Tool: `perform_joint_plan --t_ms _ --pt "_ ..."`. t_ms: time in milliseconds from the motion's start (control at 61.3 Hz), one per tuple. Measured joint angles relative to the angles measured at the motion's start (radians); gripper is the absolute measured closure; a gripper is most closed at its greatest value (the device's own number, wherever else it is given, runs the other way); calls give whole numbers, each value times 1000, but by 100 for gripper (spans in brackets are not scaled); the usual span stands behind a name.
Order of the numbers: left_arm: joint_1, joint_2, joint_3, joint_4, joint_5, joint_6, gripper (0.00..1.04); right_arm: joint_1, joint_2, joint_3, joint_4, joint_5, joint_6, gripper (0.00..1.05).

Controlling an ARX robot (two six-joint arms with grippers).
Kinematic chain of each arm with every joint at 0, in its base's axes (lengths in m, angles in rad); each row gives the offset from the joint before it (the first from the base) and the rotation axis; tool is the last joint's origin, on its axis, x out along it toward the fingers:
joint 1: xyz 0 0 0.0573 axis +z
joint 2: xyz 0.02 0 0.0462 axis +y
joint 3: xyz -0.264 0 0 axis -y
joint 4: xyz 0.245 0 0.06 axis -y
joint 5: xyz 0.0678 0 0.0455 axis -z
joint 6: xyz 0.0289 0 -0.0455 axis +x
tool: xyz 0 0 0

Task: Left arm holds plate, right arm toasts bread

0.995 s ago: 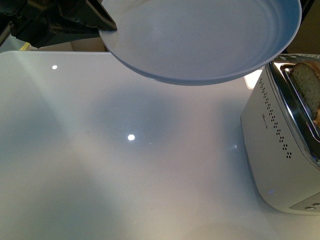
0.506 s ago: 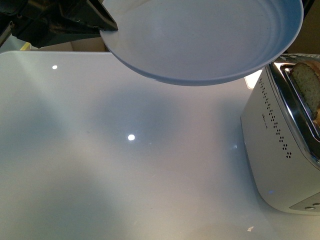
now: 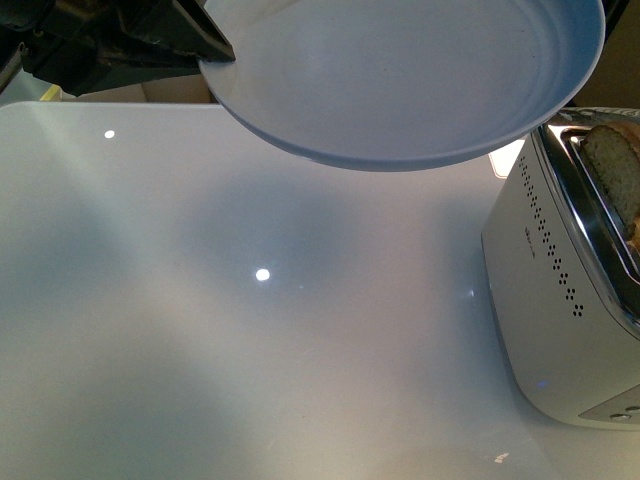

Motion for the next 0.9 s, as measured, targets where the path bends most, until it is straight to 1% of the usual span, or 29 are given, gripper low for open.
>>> perform_joint_plan --t_ms 114,179,261,490,587,653,767,897 --pt "0 0 0 -1 8 -2 101 0 0 0 0 0 0 9" --pt "8 0 0 -10 92 -13 101 0 0 0 0 0 0 9" --pt "13 0 0 -14 142 -23 101 0 0 0 0 0 0 9" --pt "29 1 8 -40 154 -27 101 0 0 0 0 0 0 9" --pt "48 3 30 -63 166 -5 101 0 0 0 0 0 0 9" --pt "77 8 53 -80 169 21 101 0 0 0 0 0 0 9" --pt "156 29 96 -111 166 75 101 0 0 0 0 0 0 9" --pt "289 74 145 -140 150 170 101 0 0 0 0 0 0 9"
